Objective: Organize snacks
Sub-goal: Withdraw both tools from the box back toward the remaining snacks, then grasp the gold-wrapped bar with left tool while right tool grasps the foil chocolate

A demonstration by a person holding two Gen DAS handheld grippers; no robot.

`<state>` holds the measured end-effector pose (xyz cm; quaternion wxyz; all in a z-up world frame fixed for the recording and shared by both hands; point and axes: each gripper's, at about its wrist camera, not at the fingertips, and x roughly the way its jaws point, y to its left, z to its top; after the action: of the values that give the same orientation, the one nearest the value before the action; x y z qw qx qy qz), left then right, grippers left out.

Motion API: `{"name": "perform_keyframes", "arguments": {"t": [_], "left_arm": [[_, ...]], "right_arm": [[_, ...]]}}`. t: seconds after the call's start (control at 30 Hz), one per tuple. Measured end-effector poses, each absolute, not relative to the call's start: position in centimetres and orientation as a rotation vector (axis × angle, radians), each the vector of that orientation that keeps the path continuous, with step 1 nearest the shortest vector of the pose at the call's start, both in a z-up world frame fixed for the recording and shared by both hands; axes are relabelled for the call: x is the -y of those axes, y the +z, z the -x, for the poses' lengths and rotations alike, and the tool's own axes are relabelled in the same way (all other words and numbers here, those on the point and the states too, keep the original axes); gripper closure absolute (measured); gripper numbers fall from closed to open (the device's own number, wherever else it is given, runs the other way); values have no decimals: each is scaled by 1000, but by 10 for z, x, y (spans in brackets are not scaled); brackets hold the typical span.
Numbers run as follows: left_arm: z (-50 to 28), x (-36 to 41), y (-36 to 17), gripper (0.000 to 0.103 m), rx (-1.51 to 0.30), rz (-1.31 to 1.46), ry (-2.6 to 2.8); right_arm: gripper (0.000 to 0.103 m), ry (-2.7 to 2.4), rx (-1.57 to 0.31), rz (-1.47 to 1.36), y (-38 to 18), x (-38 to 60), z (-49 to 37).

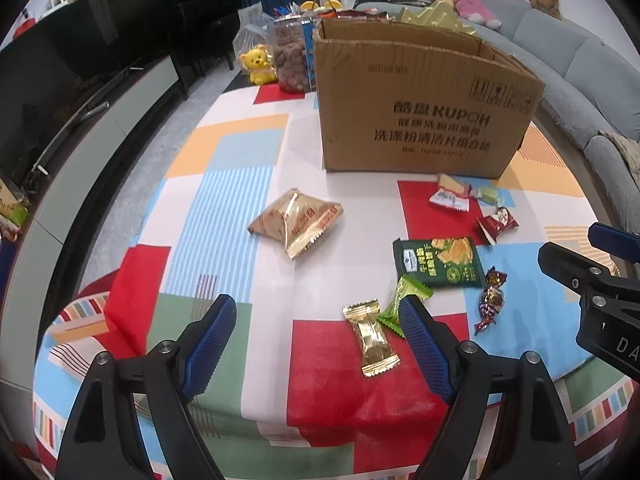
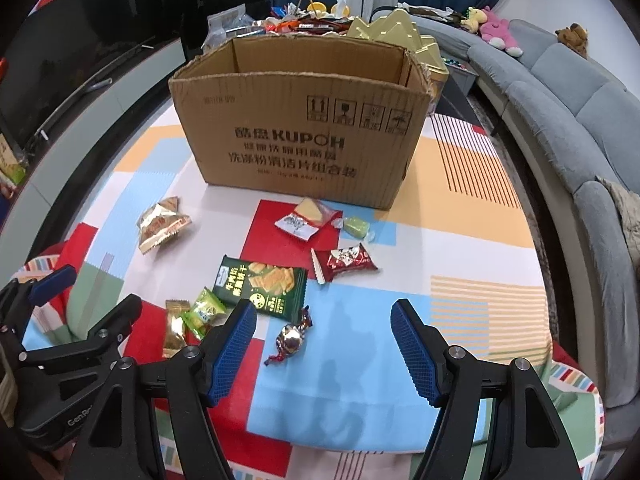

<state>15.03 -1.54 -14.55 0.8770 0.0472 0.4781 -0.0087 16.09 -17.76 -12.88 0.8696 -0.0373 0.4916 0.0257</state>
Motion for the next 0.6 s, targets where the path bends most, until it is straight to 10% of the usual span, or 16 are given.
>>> {"name": "perform_keyframes", "arguments": {"t": [0.6], "left_arm": [[-156, 27, -186, 23, -1102, -128, -49]], "right_arm": [[32, 71, -1109, 92, -165, 171, -165]]}}
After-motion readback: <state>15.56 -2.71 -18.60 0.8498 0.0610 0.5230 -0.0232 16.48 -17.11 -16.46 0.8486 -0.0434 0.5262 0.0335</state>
